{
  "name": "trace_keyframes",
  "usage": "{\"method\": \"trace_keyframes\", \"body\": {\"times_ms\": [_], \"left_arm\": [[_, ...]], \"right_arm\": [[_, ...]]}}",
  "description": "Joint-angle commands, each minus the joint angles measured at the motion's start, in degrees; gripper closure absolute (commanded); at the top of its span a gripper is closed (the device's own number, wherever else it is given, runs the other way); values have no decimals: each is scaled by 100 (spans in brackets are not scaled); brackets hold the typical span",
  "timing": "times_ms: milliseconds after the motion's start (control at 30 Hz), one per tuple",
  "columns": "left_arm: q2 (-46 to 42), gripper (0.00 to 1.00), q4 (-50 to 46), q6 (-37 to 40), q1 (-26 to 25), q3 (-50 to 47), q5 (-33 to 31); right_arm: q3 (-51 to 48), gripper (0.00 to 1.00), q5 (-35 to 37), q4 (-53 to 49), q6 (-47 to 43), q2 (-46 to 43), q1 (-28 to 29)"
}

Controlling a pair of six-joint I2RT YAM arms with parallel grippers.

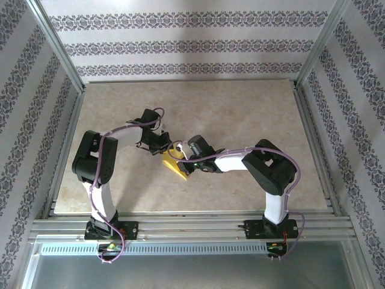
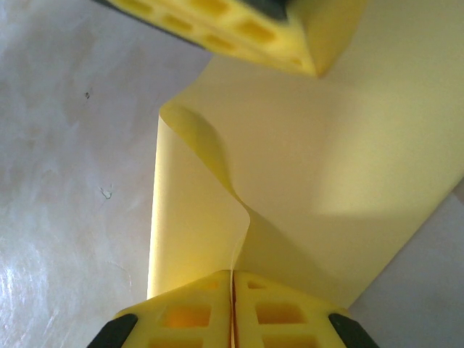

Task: Fold a paper plane with a square sheet of paper (pick it up from the middle)
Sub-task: Third fold the triangle at the center of the table.

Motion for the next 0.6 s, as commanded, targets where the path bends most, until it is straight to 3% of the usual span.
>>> {"method": "trace_keyframes", "body": {"times_ms": [0, 567], "left_arm": [[-136, 91, -66, -71, 97, -141, -75], [339, 95, -551, 313, 86, -21, -472]], "right_arm": [[79, 90, -22, -64, 20, 107, -61], [210, 90, -132, -170, 2, -16, -74]]}}
